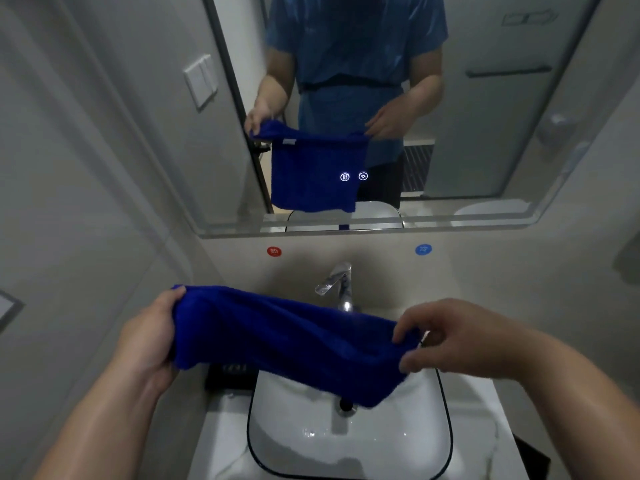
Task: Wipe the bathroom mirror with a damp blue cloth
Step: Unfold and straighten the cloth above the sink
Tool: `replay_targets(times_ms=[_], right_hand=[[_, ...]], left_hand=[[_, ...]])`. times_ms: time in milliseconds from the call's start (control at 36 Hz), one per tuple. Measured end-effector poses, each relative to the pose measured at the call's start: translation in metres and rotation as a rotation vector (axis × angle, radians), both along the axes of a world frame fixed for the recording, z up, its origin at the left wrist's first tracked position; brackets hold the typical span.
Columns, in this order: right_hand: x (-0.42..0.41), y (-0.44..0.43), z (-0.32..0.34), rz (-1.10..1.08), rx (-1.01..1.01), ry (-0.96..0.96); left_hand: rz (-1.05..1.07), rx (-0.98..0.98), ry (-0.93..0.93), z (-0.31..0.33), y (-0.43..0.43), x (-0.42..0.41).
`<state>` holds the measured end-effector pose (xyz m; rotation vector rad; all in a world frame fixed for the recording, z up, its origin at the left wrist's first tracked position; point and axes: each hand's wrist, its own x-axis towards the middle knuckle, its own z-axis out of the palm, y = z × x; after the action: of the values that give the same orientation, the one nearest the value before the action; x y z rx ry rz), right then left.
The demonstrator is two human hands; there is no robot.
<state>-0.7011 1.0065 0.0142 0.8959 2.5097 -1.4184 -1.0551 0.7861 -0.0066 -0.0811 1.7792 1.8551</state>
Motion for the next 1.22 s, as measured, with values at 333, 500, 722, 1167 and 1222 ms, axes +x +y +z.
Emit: replay_targets(times_ms=[333, 500, 722, 1167, 1222], right_hand=[[0.001, 0.021, -0.015, -0.474, -0.132, 0.541], [-0.012, 0.014, -0.01, -1.054, -0.573, 0.576], [-0.033, -0.01, 0.011, -0.978, -0.546, 0.637], [-0.053, -0.055, 0.003, -0.316, -0.263, 0.651], [-0.05, -0.049, -0.003, -0.371, 0.028, 0.656]], left_hand=[[-0.043, -0.101, 0.081, 0.006, 0.009, 0.016], [-0.233, -0.056, -0.32, 0.0, 0.016, 0.052], [-0.377, -0.12, -0.083, -0.001, 0.033, 0.095], [-0.838, 0.029, 0.412, 0.013, 0.042, 0.142], [-0.774, 0.016, 0.428, 0.015, 0.042, 0.139]])
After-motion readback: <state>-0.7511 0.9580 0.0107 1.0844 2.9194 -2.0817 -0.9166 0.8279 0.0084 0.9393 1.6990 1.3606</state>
